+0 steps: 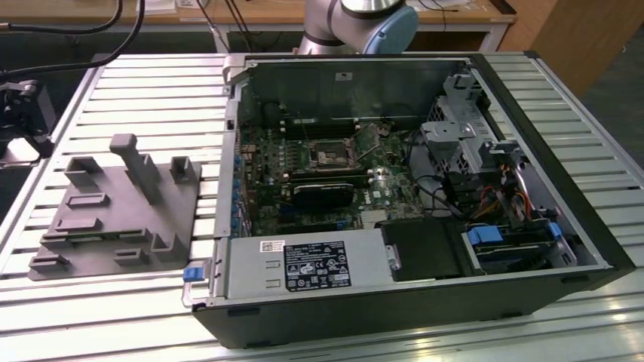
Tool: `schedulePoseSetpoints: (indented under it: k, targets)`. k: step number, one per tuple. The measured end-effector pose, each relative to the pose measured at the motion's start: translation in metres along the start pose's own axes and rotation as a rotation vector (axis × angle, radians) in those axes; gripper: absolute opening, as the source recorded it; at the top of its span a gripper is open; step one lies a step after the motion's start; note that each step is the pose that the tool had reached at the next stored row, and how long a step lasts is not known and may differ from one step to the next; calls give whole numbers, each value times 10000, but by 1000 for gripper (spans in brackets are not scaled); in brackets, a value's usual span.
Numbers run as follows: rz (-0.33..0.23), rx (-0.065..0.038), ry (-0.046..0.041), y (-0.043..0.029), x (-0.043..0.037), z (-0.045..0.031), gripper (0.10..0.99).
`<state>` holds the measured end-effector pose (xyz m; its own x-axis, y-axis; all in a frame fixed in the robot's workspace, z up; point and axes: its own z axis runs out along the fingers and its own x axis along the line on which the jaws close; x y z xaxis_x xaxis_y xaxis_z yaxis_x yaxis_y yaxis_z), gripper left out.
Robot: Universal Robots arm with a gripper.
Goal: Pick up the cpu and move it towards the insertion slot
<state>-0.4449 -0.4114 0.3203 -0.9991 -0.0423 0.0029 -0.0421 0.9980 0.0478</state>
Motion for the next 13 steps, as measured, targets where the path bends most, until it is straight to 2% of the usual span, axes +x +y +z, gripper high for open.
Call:
schedulePoseSetpoints:
  k: [8,13]
  targets:
    - [0,0,0,4,0,-75,545]
    - [0,0,0,7,1,-152,545]
